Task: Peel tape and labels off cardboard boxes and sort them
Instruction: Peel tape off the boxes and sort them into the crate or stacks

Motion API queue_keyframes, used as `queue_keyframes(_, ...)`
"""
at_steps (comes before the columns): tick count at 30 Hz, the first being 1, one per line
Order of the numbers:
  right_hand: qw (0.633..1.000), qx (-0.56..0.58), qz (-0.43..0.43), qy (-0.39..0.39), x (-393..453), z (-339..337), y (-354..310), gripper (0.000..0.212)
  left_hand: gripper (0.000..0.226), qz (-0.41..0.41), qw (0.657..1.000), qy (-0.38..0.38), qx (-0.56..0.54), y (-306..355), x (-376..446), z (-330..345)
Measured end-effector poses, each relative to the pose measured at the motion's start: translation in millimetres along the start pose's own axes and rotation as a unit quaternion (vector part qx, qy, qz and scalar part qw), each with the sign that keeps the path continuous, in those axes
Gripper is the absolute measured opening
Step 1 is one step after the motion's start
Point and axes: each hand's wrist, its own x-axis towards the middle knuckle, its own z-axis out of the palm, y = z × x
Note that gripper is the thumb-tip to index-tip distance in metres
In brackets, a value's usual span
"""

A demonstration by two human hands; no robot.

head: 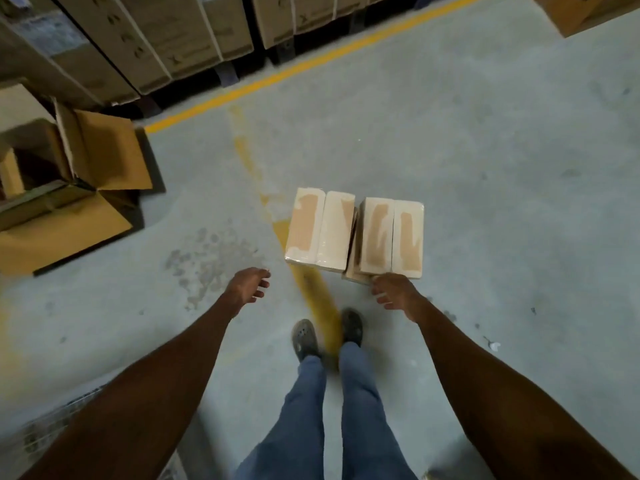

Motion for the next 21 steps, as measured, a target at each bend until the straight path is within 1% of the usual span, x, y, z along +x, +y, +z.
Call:
queue_keyframes(3,1.0,-0.017,-0.019,0.008,65,3,-25,0.024,0.023,0.007,1.0,0.0,0.015,17,55,12)
queue_keyframes(4,1.0,-0.009,-0.024,0.009,90,4,-30,0.027,0.022,0.011,1.0,0.002,0.013,21,77,17)
queue_keyframes(5,1.0,-0.007,-0.029,0.007,115,6,-34,0.036,0.02,0.023,1.0,0.007,0.012,23,100,23)
queue_keyframes(7,0.999,-0.024,-0.04,-0.001,161,10,-37,0.046,0.018,0.063,0.997,0.019,0.04,21,146,37)
queue_keyframes(9,0.998,-0.049,-0.036,-0.007,205,17,-32,0.045,0.018,0.088,0.993,0.032,0.071,17,186,52)
queue_keyframes(12,0.998,-0.066,-0.016,-0.015,254,32,-32,0.044,0.022,0.093,0.992,0.036,0.081,12,238,73)
queue_keyframes(14,0.998,-0.062,-0.012,-0.017,290,43,-36,0.05,0.037,0.085,0.991,0.031,0.097,9,276,82)
queue_keyframes(15,0.999,-0.049,-0.013,-0.011,308,49,-38,0.058,0.048,0.081,0.991,0.035,0.104,7,293,84)
queue_keyframes(17,1.0,0.016,-0.009,-0.002,345,59,-41,0.079,0.08,0.07,0.99,0.055,0.108,2,328,86)
queue_keyframes(18,0.999,0.053,-0.003,0.001,361,65,-43,0.085,0.098,0.065,0.992,0.06,0.091,0,343,88)
queue_keyframes(19,0.997,0.083,0.002,0.0,377,70,-44,0.087,0.111,0.06,0.995,0.052,0.061,-1,354,91)
queue_keyframes(20,0.995,0.103,0.003,-0.008,389,74,-44,0.082,0.113,0.052,0.998,0.031,0.032,-5,368,93)
queue_keyframes(21,0.993,0.121,-0.005,-0.016,402,78,-42,0.074,0.106,0.046,0.999,0.006,0.017,-7,379,97)
